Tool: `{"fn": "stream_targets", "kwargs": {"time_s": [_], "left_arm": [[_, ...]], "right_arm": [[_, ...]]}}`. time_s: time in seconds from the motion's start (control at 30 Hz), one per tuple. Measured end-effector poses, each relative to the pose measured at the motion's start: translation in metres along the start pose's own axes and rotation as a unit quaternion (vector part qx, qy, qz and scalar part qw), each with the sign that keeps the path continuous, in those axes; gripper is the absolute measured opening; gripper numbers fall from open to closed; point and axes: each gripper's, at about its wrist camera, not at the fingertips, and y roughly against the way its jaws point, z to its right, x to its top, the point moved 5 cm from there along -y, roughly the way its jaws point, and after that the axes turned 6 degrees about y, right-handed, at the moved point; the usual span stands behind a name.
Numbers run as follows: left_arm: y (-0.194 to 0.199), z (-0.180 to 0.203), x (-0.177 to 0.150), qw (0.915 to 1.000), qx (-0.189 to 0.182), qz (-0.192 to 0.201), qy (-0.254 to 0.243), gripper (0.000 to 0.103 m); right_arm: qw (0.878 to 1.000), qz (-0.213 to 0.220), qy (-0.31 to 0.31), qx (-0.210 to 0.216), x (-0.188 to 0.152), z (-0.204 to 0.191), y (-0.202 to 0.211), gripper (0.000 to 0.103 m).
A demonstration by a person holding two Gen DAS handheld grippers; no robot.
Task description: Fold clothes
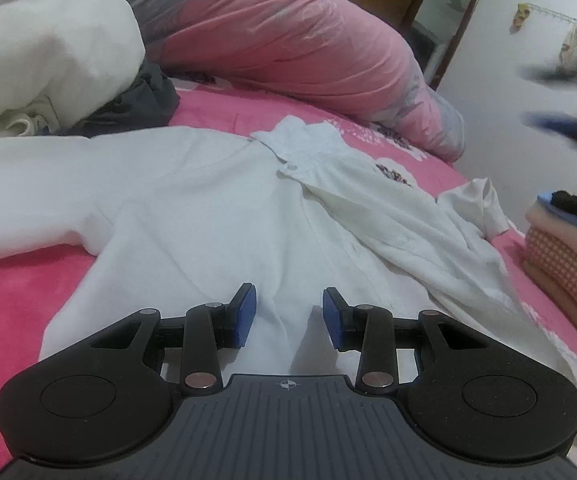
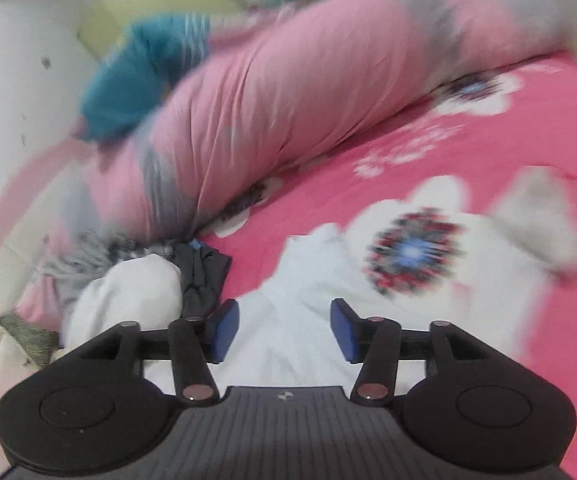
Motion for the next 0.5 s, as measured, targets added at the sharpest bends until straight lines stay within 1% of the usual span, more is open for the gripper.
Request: {"fn": "stream_targets", "kwargs": {"time_s": [0.03, 0.1, 0.23, 0.37, 0.43, 0.5], "left_arm": [[0.005, 0.005, -0.001, 1.0, 0.001, -0.002, -0.005, 0.037], [0.016, 0.016, -0.004, 0.9999, 0.003, -0.005, -0.014, 0.037], [0.038, 0.036, -0.01, 0.9994, 0.006, -0.011, -0.032, 0.037], [0.061, 0.059, -0.017, 0.9985, 0.007, -0.02, -0.05, 0.037], [0.077, 0.078, -0.033, 0.998, -0.008, -0.034, -0.052, 0.037], [0.093, 0.092, -0.05, 0.9978, -0.018, -0.047, -0.044, 0.037]], "right_arm": [[1.0, 0.014, -0.003, -0.007, -0.016, 0.01, 0.036, 0.064], [0.999, 0.042, -0.017, -0.028, -0.054, 0.036, 0.103, 0.066], [0.991, 0.056, -0.074, -0.092, -0.141, 0.102, 0.182, 0.067], [0.985, 0.054, -0.13, -0.104, -0.176, 0.157, 0.162, 0.066], [0.98, 0.052, -0.158, -0.109, -0.193, 0.184, 0.151, 0.065], [0.975, 0.051, -0.187, -0.114, -0.21, 0.211, 0.14, 0.063]]}}
